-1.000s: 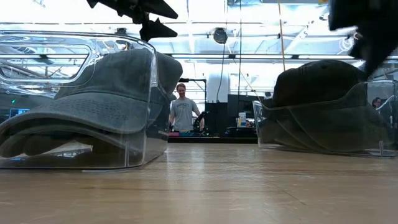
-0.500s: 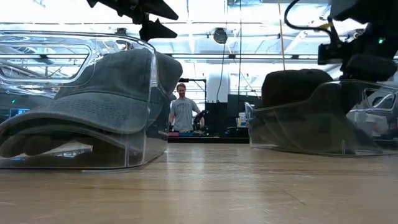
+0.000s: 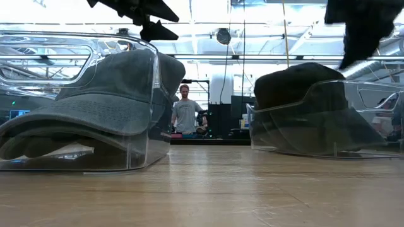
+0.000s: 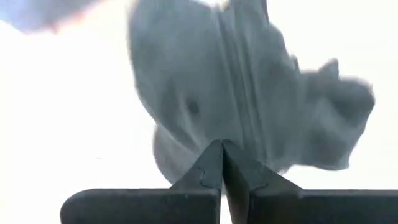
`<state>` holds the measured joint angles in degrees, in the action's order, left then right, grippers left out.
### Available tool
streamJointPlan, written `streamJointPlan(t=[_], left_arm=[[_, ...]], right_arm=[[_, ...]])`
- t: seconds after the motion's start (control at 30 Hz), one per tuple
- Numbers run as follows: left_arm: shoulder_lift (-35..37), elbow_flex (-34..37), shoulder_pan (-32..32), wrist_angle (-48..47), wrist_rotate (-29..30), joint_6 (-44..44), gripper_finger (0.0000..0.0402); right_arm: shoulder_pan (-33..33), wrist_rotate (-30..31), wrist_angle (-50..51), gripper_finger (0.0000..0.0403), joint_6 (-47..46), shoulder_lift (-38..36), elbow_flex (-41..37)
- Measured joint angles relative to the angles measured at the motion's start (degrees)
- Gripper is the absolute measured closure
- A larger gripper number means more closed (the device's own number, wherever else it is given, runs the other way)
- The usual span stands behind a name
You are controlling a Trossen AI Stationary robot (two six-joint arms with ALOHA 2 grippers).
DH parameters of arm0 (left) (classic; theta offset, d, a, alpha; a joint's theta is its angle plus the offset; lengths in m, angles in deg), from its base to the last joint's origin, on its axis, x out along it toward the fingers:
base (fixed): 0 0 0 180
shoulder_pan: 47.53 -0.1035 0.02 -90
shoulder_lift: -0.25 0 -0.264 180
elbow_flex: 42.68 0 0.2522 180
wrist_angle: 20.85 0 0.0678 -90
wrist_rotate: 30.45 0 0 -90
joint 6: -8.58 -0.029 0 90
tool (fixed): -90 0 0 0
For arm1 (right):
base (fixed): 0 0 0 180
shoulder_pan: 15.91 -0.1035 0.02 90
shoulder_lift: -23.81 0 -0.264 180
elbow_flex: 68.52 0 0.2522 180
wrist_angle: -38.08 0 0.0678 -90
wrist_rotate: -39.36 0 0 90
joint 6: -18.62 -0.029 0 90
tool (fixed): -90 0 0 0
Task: Pick & Place hat
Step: Put the black cap into the right transparent bin, then return to Home Position
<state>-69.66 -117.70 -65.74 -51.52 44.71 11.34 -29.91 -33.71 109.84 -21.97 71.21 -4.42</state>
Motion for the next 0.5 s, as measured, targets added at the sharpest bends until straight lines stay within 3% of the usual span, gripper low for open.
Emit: streamJointPlan(t=[0.2,0.27,0.37,0.5], left_arm=[[3.6,0.1,1.3,-1.2,2.7,-4.2,0.0096],[5.4,1.9,2.7,0.5,2.6,-7.0,0.0096],[10.6,10.2,4.1,8.5,2.3,-8.1,0.0096],[21.2,27.7,4.3,23.1,2.4,-4.9,0.0096]], right_arm=[[0.0,0.9,-1.3,0.0403,9.0,-9.3,2.9],[0.0,0.9,-0.8,0.0403,6.8,-12.7,2.5],[-1.3,0.9,-5.7,0.0403,10.1,-18.7,-0.7],[-3.0,-0.7,-23.9,0.0403,23.3,-26.7,-8.2]])
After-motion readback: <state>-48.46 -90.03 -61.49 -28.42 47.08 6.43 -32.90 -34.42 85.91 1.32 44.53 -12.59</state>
